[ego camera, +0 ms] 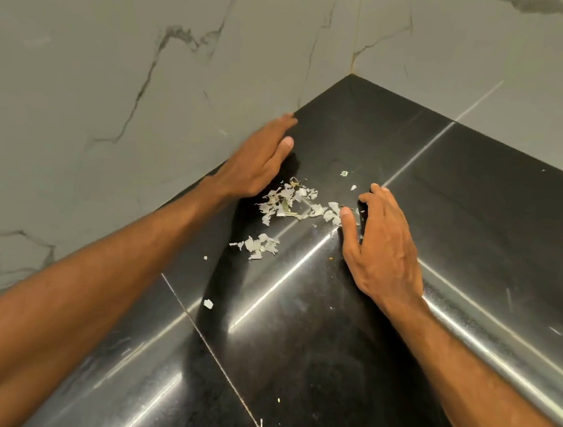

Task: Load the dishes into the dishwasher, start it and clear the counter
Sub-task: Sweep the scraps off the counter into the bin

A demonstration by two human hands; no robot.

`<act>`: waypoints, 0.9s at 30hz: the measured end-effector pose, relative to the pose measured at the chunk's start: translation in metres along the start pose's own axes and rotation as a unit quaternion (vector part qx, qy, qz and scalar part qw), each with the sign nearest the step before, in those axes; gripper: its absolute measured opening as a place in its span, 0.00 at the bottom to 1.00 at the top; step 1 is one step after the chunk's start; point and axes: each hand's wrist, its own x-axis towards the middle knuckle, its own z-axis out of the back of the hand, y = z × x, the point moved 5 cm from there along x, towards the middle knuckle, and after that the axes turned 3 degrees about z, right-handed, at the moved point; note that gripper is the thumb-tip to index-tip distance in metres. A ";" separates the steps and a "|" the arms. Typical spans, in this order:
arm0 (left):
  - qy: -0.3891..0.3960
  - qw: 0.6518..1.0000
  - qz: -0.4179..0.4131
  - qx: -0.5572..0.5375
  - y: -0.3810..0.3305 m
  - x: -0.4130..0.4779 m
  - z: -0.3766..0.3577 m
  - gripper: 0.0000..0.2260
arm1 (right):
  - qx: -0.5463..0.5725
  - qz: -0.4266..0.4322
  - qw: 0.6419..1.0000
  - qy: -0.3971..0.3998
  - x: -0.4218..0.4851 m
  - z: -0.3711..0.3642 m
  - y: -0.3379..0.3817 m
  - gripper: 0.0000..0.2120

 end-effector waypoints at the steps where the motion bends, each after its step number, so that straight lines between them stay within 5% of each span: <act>1: 0.002 0.999 0.027 0.023 0.008 0.014 0.001 0.24 | 0.000 -0.001 1.000 0.001 0.000 0.000 -0.001 0.22; 5: 0.086 0.987 0.048 0.130 0.014 0.043 -0.020 0.26 | 0.004 -0.002 1.000 -0.002 0.000 0.000 -0.002 0.22; 11: -0.045 0.998 -0.006 -0.033 -0.025 0.011 -0.012 0.18 | 0.002 -0.004 1.000 -0.006 -0.002 0.002 0.002 0.21; 16: 0.139 0.988 -0.065 -0.013 -0.067 0.002 -0.061 0.24 | 0.031 -0.030 0.999 -0.020 -0.002 0.005 0.004 0.23; 20: 0.178 0.977 -0.119 -0.014 -0.085 -0.026 -0.074 0.24 | 0.084 -0.046 0.994 -0.059 -0.002 0.010 0.000 0.19; 24: 0.111 0.984 -0.110 -0.088 -0.092 -0.070 -0.040 0.20 | 0.064 -0.051 0.996 -0.039 -0.002 0.008 -0.001 0.22; 27: -0.028 0.997 0.022 -0.070 -0.062 -0.112 -0.001 0.20 | 0.031 -0.035 0.999 -0.004 -0.003 0.008 0.002 0.25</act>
